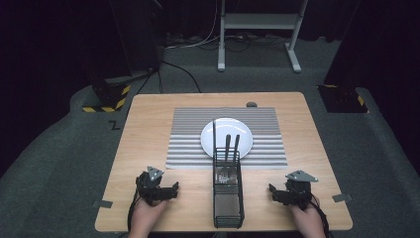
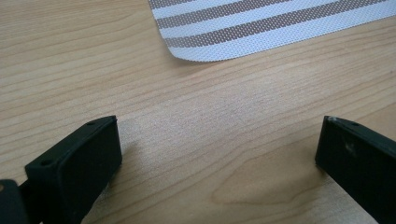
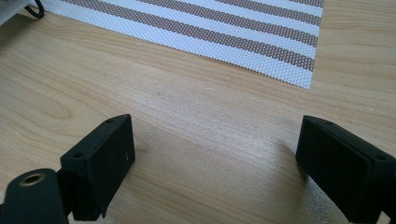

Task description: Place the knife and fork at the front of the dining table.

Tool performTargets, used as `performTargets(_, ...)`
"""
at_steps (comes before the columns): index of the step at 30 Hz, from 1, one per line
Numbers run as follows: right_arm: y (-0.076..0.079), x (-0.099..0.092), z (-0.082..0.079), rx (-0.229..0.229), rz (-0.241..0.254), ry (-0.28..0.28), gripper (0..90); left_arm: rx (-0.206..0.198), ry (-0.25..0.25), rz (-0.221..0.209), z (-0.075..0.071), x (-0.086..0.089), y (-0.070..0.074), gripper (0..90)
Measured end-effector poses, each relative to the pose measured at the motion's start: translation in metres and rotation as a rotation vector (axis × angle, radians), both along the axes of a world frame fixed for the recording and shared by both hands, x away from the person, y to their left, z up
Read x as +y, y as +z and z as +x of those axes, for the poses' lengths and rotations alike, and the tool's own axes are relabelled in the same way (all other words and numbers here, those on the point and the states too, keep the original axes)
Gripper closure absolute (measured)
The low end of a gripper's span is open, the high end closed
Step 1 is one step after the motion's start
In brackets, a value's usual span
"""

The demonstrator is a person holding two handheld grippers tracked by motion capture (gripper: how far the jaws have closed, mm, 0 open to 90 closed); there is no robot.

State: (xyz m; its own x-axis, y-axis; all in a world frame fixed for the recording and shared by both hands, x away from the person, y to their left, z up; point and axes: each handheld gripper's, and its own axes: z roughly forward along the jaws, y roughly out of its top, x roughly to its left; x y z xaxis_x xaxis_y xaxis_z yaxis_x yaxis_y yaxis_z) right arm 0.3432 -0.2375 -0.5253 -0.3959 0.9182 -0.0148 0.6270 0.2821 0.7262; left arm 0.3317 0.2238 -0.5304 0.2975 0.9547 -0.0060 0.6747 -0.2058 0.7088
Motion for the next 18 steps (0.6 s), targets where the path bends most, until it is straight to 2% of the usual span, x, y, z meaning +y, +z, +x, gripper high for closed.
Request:
performTargets(16,0.0,-0.0027,0.0011,0.0,-0.003,0.013,10.7,0.0,0.006,-0.001,-0.0002,-0.0004,0.0001,0.5)
performTargets(18,-0.0001,-0.0029,0.0018,0.001,0.0,0.018,10.5,0.002,-0.005,0.0,-0.0012,0.0003,0.0006,0.5)
